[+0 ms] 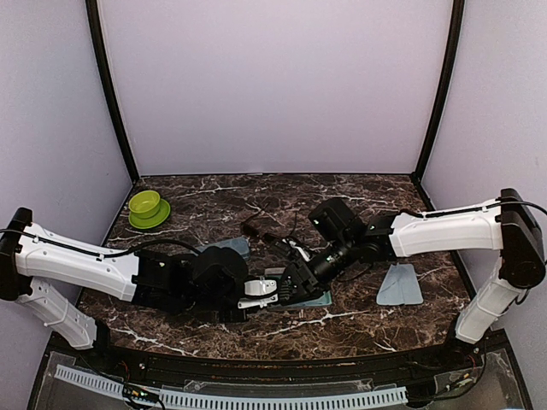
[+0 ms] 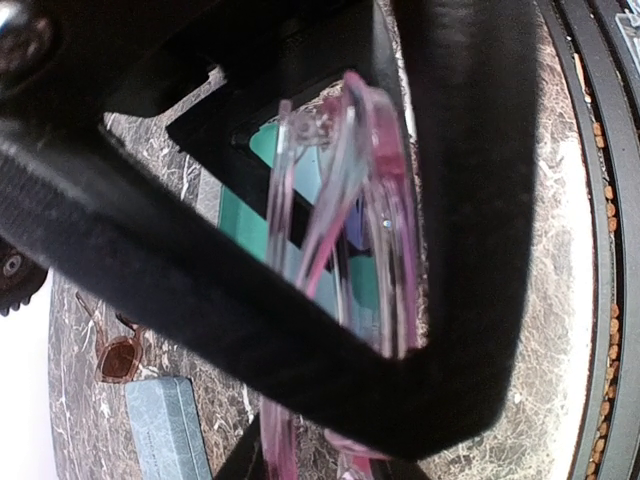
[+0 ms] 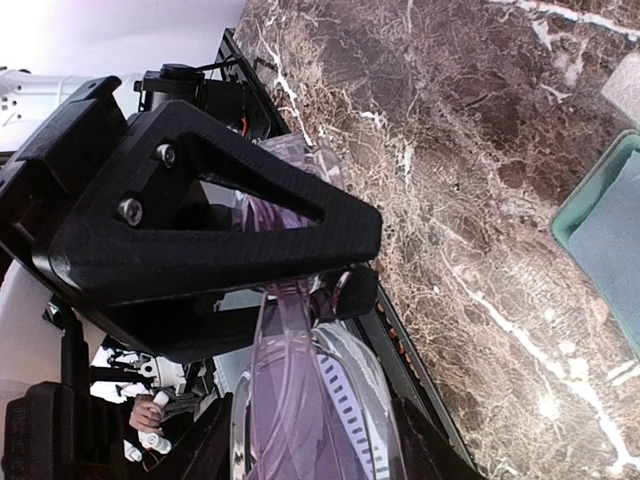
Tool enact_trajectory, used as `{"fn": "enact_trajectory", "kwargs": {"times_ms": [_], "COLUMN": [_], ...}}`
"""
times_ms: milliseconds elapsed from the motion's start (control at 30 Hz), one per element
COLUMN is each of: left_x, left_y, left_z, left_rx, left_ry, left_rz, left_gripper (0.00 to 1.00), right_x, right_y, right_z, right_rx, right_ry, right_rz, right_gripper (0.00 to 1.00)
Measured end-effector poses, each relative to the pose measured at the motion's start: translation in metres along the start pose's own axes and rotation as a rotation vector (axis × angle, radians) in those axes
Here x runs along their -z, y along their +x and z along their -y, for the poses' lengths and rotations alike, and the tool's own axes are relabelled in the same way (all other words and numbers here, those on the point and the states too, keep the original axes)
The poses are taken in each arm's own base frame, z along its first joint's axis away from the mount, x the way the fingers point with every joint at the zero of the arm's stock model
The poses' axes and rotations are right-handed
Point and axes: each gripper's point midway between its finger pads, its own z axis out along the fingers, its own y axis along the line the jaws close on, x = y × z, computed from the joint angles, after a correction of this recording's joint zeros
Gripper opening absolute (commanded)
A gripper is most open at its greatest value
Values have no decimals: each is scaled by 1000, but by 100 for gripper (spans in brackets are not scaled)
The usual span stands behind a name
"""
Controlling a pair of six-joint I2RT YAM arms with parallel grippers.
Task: Organize the sunglasses
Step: Pass from the right arm to the left
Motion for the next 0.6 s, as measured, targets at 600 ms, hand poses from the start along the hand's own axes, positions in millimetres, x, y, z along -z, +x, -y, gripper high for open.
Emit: {"fn": "enact_trajectory", "kwargs": {"times_ms": [600], "left_x": [-2], "left_y": [1], "left_z": [-12], "left_rx": [130], "left_ry": [-54], "left_rz": [39], "left_gripper": [31], "right_x": [25], "right_y": [-6], "right_z": [-5], "right_rx": [31], "right_ry": [43], "right_rz": [76], "right_gripper": [81]}}
